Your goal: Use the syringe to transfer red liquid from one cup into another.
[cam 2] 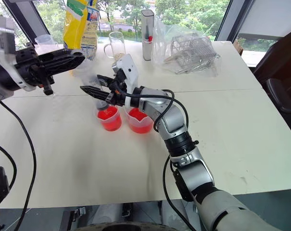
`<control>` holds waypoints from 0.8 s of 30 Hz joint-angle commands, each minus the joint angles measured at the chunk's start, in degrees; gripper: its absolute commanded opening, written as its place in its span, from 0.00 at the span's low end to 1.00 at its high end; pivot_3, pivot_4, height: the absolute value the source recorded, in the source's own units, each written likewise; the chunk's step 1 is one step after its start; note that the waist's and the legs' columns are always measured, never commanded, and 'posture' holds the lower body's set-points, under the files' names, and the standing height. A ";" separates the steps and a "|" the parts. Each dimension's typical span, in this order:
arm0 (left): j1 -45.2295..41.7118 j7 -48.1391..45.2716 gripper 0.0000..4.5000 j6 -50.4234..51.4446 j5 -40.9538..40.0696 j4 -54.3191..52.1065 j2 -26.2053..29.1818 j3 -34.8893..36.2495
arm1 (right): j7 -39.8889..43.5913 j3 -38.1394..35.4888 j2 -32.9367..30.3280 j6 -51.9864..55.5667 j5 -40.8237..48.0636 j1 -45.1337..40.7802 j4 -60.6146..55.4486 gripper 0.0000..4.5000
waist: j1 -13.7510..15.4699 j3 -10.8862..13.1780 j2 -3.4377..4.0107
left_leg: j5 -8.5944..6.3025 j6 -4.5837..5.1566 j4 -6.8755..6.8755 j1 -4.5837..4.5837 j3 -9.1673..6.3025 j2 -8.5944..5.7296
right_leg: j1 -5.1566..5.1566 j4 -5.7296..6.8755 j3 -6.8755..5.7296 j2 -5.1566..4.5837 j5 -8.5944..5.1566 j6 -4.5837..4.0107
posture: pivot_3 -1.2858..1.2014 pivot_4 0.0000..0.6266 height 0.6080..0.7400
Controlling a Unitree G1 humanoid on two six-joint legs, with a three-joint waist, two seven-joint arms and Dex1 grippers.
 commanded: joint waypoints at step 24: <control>14.58 6.61 0.99 0.75 -7.10 -11.36 -1.27 8.38 | -13.33 -16.52 -7.59 19.31 9.64 -20.92 -0.78 0.32 | -0.68 0.01 0.01 | 0.02 -0.05 -0.07 0.00 -0.05 0.00 | -0.01 -0.02 -0.02 -0.19 -0.03 -0.10 | 0.52 0.24 1.00</control>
